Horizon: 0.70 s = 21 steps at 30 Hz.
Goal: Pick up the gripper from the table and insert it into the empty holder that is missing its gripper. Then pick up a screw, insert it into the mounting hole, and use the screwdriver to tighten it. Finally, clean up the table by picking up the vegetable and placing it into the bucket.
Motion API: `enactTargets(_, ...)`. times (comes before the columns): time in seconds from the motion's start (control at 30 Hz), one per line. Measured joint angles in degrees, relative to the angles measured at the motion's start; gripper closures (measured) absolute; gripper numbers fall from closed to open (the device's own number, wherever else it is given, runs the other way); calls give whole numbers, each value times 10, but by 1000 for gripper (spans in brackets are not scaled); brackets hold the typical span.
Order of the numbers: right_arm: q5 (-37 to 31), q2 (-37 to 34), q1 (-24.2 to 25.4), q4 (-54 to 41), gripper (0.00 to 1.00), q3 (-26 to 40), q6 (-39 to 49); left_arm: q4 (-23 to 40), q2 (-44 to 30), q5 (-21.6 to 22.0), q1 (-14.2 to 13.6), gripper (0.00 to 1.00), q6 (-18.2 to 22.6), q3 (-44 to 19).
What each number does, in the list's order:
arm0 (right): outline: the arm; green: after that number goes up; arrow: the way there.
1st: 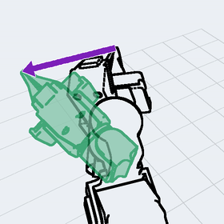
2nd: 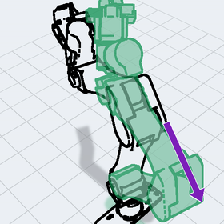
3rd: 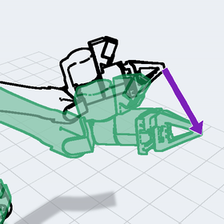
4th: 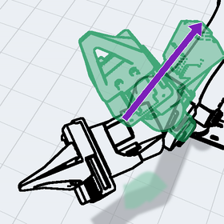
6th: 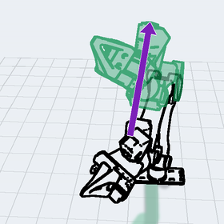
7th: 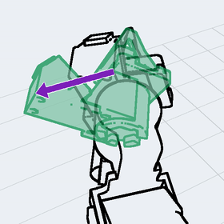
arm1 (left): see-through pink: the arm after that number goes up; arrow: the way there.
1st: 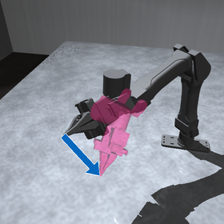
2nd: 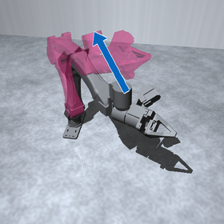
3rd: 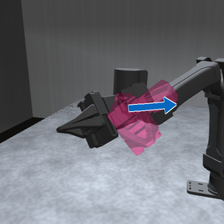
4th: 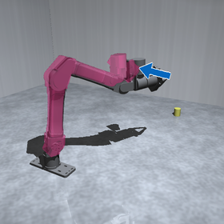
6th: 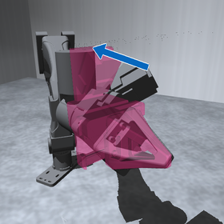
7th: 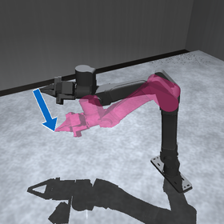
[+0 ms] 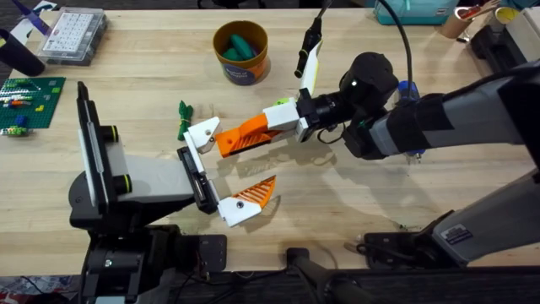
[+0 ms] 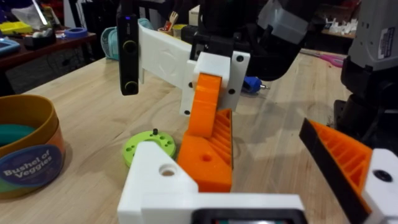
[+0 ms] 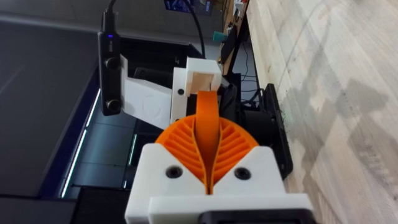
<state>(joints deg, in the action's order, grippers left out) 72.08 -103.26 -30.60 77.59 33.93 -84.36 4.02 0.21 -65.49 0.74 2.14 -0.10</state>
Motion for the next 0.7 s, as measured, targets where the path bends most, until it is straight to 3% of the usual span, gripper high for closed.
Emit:
enactTargets(0.3, 0, 0, 0, -8, 985, 0, -12, 10, -2, 6, 1, 14, 0, -2)
enactTargets(0.7, 4, 0, 1, 50, 985, 0, -62, 11, -2, 6, 1, 14, 0, -2)
